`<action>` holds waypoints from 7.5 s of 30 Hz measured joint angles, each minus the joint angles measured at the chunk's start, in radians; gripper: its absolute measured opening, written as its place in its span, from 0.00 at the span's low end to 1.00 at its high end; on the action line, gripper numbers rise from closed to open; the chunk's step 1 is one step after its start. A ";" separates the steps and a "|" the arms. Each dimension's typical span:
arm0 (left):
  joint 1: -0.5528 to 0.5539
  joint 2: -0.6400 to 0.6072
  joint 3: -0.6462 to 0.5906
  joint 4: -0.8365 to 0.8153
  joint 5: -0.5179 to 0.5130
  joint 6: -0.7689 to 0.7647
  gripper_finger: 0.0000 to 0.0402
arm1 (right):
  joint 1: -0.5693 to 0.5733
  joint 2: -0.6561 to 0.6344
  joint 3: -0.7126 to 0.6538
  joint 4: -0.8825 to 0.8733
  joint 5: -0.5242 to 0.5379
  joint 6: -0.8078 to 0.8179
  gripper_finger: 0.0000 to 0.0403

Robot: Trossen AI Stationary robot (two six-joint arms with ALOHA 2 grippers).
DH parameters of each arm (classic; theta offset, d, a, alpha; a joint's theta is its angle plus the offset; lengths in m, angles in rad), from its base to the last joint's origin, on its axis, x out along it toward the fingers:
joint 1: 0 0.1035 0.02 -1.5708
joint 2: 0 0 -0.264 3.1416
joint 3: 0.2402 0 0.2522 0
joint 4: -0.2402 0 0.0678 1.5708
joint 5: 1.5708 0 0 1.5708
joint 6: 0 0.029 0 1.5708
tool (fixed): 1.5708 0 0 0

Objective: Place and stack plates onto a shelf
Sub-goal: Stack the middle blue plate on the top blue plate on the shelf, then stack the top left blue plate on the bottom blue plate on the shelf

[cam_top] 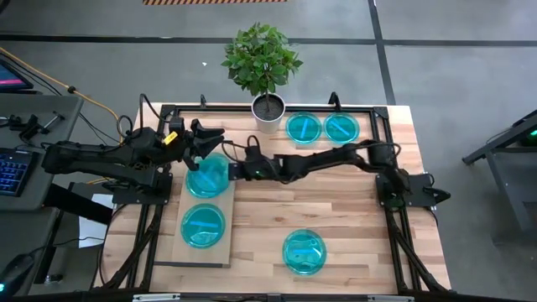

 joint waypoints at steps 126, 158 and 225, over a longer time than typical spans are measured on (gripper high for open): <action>0.002 0.001 0.000 -0.010 -0.013 0.018 0.37 | 0.179 -0.543 -0.607 -0.677 0.003 -0.095 0.00; 0.002 0.002 0.000 -0.055 -0.034 0.011 0.37 | 0.133 -1.249 -1.229 -0.399 0.528 0.583 0.39; 0.002 0.002 0.000 -0.089 -0.035 0.010 0.37 | 0.040 -1.135 -1.014 -0.248 0.132 0.033 0.00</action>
